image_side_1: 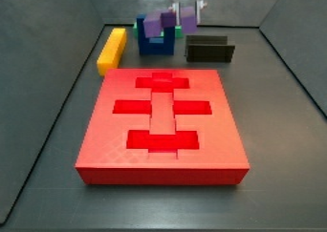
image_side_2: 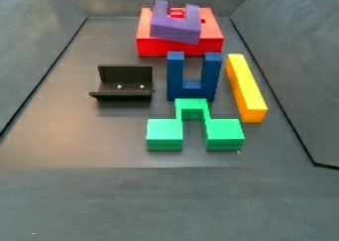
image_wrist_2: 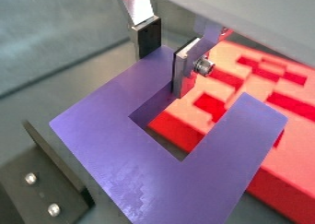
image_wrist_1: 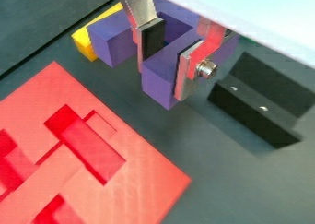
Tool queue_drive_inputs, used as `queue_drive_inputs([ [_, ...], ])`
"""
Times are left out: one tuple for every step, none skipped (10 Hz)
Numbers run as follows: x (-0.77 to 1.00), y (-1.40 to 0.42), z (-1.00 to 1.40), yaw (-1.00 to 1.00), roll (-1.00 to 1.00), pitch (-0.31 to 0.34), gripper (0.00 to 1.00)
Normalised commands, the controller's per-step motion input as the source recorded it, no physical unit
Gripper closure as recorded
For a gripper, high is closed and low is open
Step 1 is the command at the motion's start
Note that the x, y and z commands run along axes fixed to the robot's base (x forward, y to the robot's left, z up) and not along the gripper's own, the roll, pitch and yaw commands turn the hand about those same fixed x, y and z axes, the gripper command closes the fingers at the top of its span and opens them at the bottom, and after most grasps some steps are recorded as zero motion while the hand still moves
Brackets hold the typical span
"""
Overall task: Pick up the purple object. Move up. Place the purple object on the fixture. Regrasp the purple object. Move to above the board. Insert the purple object.
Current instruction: Place the purple object on the fixture.
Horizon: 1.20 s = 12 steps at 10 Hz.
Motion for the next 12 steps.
queue_drive_inputs([
  [0.35,0.00,0.51,-0.03,-0.55,-0.066,1.00],
  [0.40,0.02,0.48,-0.11,-0.73,-0.100,1.00],
  [0.45,0.08,0.43,-0.15,-0.84,-0.131,1.00],
  [0.49,0.05,0.39,-0.19,-0.82,-0.134,1.00],
  [0.54,0.07,0.36,-0.24,-0.81,-0.131,1.00],
  [0.55,0.11,0.36,-0.27,-0.86,-0.126,1.00],
  [0.60,0.09,0.33,-0.30,-0.83,-0.091,1.00],
  [0.65,0.05,0.26,-0.31,-0.71,0.000,1.00],
  [0.72,0.08,0.13,-0.22,-0.49,0.134,1.00],
  [0.82,0.13,0.05,-0.09,-0.37,0.383,1.00],
  [0.83,0.16,0.00,0.00,-0.27,0.520,1.00],
  [0.72,0.17,0.00,0.07,-0.03,0.697,1.00],
])
